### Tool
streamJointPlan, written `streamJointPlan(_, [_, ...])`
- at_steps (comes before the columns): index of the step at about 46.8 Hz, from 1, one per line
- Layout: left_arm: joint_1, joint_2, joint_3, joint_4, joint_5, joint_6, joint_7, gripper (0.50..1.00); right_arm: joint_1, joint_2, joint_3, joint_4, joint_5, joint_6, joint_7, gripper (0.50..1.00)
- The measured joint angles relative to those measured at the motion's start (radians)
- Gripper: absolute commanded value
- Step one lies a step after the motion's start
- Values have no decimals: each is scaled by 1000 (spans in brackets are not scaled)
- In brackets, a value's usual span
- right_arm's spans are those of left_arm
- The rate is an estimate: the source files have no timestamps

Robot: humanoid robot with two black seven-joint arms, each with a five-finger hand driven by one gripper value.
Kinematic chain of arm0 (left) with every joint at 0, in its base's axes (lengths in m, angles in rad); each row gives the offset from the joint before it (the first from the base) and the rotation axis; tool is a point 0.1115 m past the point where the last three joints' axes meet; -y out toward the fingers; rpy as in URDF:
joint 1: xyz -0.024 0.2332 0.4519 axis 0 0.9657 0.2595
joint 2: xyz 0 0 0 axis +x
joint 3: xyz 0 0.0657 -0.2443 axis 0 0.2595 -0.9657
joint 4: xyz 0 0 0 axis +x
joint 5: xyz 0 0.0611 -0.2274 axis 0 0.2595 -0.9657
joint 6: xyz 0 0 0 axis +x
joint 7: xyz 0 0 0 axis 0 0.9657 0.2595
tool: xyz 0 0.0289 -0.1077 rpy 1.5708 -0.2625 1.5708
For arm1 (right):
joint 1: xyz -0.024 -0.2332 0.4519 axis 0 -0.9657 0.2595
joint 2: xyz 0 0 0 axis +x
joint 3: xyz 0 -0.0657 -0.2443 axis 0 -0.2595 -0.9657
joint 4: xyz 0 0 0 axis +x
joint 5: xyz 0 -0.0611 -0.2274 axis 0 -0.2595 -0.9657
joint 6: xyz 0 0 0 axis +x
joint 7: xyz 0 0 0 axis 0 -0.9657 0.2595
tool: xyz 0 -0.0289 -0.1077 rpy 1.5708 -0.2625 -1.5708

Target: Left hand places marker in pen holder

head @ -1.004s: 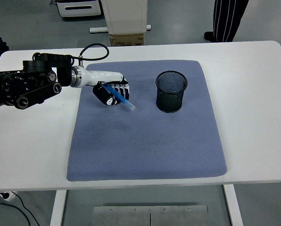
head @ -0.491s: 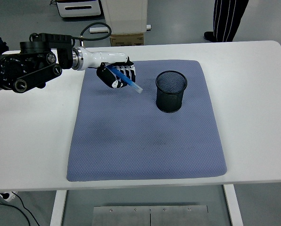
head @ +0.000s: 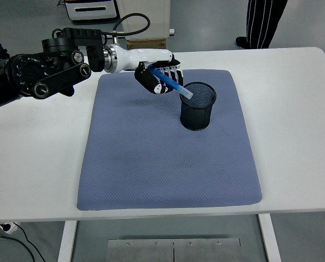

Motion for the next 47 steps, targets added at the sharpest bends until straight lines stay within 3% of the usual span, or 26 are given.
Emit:
streamJointPlan(20, [17, -111, -59, 39, -92, 5, 0, 500, 0, 0, 0, 0, 0, 0, 0, 1000])
streamJointPlan(47, [136, -199, -191, 102, -213, 12, 0, 500, 0, 0, 0, 0, 0, 0, 0, 1000])
